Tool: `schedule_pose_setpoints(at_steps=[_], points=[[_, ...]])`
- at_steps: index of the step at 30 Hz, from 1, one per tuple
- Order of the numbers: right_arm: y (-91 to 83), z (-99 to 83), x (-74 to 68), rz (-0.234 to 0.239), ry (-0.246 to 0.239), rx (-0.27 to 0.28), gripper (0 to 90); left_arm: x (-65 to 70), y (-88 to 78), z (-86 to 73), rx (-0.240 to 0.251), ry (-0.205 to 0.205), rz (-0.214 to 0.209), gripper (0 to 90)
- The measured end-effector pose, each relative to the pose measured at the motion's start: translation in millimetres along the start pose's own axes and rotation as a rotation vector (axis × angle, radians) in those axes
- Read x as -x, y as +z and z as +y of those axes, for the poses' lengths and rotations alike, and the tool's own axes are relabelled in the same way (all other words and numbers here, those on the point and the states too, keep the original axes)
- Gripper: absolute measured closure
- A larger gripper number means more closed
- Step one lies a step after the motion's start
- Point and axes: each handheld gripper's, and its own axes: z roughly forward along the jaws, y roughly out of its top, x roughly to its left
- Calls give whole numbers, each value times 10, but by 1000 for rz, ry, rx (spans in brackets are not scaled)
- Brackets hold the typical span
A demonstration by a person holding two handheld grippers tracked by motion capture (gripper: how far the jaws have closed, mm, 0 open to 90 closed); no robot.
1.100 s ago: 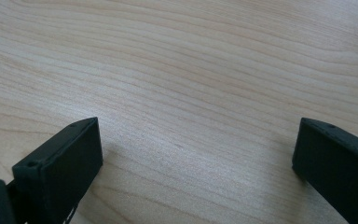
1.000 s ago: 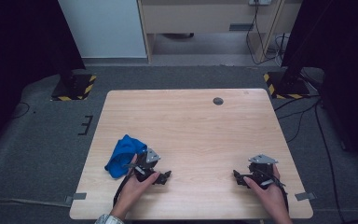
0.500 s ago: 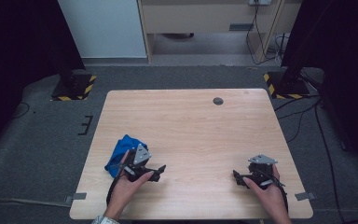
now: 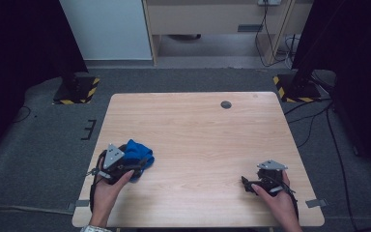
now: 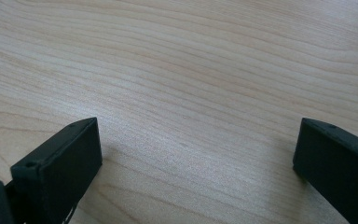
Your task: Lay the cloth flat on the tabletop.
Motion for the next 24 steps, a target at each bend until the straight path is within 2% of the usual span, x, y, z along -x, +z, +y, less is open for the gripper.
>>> schedule_pose_setpoints(at_steps=[2,3,4,6,9,11,14,16,22,24], points=[[0,0,0,0,0,0,12,-88,-38,-19,8,-21,19,80],[0,0,0,0,0,0,12,-137,-40,-43,-2,-30,40,81],[0,0,0,0,0,0,12,-184,-31,-74,-25,-32,57,82],[0,0,0,0,0,0,12,-235,2,-122,-55,-46,62,82],[0,-1,-4,-1,-1,1,12,-312,105,-219,-146,-77,90,84],[0,-1,-4,0,-3,1,12,-351,169,-280,-187,-98,84,82],[0,-2,-4,-1,-4,2,12,-390,265,-364,-261,-106,99,75],[0,-2,-4,-1,-4,1,12,-406,320,-414,-297,-116,86,73],[0,-2,-5,0,-3,1,12,-412,411,-511,-384,-129,70,75],[0,-2,-4,-1,-3,1,12,-410,428,-525,-396,-128,61,90]])
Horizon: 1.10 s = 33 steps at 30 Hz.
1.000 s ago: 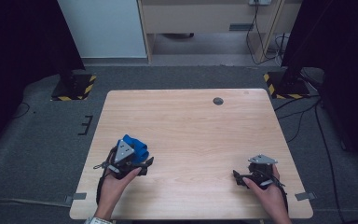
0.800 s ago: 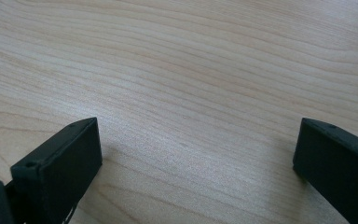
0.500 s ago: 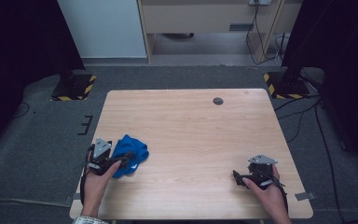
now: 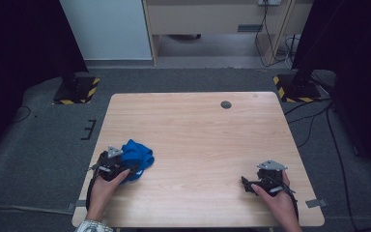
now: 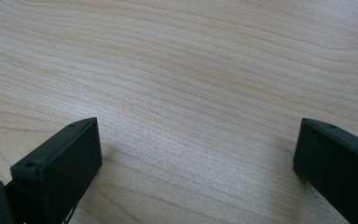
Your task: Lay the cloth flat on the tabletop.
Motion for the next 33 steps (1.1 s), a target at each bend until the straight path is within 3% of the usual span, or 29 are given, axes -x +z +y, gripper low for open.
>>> schedule_pose_setpoints(at_steps=[6,20,26,33], points=[[0,0,0,0,0,0,12,15,7,-10,-9,-1,-5,173],[0,0,0,0,0,0,12,7,-87,-11,4,8,-35,674],[0,0,0,0,0,0,12,28,-172,22,40,17,-23,741],[0,0,0,0,0,0,12,133,-332,70,127,30,-61,752]])
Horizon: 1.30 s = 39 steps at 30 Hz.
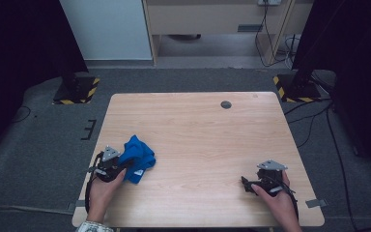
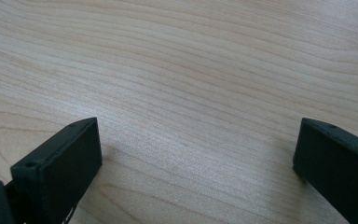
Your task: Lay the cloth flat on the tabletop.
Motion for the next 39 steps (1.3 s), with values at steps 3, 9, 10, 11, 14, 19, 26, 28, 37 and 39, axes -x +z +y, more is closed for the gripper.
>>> schedule_pose_setpoints(at_steps=[3,9,10,11,14,19,26,28,37,39], points=[[0,0,0,0,0,0,12,63,-65,32,42,-6,-22,752],[0,0,0,0,0,0,12,316,-112,150,102,23,-83,755],[0,0,0,0,0,0,12,378,-97,181,109,26,-102,755],[0,0,-1,1,1,-1,12,418,-84,201,111,32,-115,755],[0,0,0,0,0,0,12,579,-26,296,99,82,-133,756],[0,0,0,1,0,0,12,836,120,423,70,145,-141,756],[0,0,0,1,0,0,12,1235,293,601,52,212,-202,755],[0,0,-1,1,0,-1,12,1332,303,682,48,239,-216,755],[0,-1,0,2,-3,0,12,1505,400,843,23,274,-249,755],[0,-1,0,2,-2,0,12,1533,392,876,27,273,-258,755]])
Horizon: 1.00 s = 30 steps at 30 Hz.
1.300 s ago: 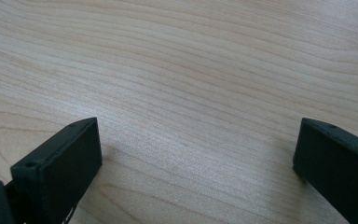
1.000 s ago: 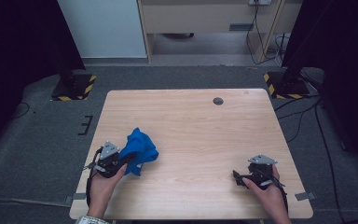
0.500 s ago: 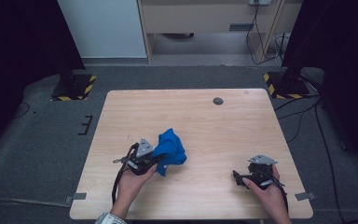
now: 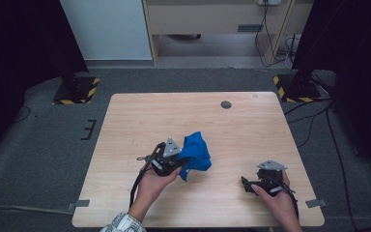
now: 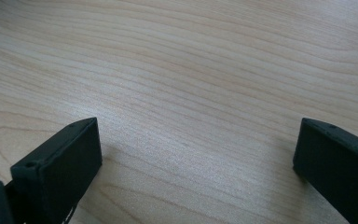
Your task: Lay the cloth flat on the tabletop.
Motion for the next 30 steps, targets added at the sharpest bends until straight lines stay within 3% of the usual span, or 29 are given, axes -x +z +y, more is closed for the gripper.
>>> schedule_pose_setpoints(at_steps=[4,10,21,30], points=[[0,0,0,0,0,0,12,44,14,69,8,3,-23,755],[0,0,0,0,0,0,12,124,164,71,-19,11,-45,754],[-2,0,-5,5,-2,-1,12,166,510,-141,-114,-5,-79,752],[-2,0,-7,6,-3,-1,12,132,684,-328,-175,-9,-39,749]])
